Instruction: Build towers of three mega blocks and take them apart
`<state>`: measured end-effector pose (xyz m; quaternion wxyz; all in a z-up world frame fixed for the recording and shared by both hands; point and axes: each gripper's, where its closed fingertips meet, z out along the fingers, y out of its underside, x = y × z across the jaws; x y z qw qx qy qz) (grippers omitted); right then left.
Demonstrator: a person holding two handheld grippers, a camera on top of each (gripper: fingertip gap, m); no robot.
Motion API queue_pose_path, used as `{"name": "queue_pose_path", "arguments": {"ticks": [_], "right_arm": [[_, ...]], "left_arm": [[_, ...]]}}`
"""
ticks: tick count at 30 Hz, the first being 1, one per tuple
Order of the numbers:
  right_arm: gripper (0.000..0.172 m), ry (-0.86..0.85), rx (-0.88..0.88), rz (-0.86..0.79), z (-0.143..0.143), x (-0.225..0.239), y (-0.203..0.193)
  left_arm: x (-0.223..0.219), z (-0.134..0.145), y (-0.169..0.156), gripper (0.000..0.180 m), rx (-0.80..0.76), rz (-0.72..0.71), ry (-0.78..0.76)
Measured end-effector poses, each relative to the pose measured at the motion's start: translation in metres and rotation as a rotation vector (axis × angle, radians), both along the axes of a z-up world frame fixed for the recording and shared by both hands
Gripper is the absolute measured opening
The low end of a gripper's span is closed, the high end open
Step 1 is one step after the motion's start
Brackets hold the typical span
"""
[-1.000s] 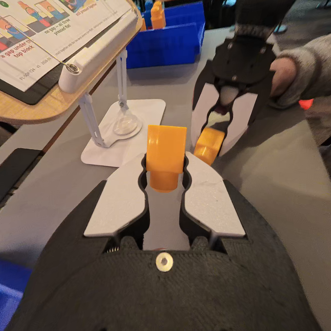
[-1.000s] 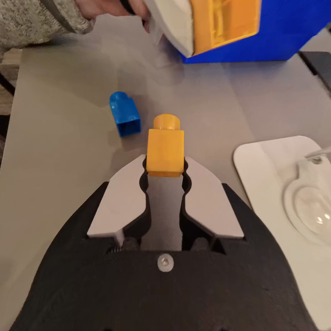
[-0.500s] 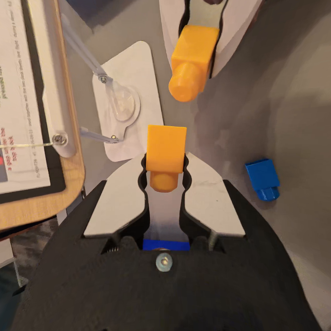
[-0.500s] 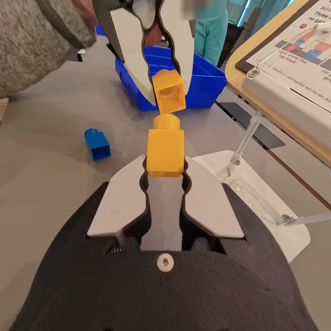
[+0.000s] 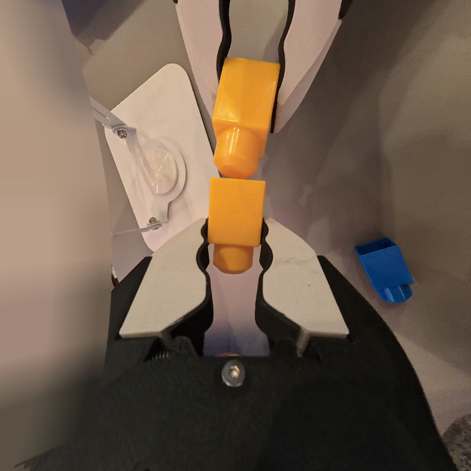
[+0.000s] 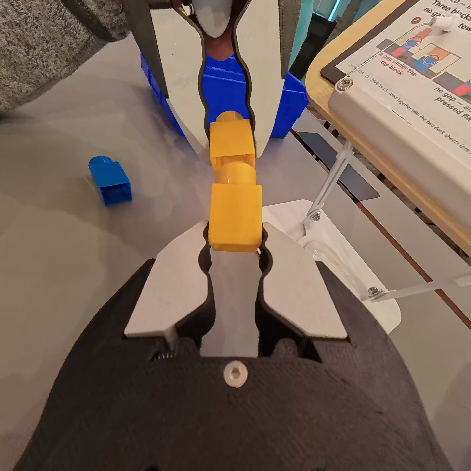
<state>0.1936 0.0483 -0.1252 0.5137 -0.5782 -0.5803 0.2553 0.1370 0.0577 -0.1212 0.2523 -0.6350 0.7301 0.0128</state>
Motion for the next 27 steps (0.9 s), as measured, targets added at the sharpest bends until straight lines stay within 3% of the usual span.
{"name": "queue_pose_path", "arguments": {"ticks": [15,27], "right_arm": [[0.035,-0.093,0.065,0.005,-0.007,0.0,-0.001],[0.034,-0.114,0.186,-0.005,0.001,0.001,-0.004]], "left_arm": [[0.016,-0.006,-0.003,0.036,0.043,-0.022,0.045],[0.026,0.005,-0.007,0.036,0.131,-0.055,-0.005]]}}
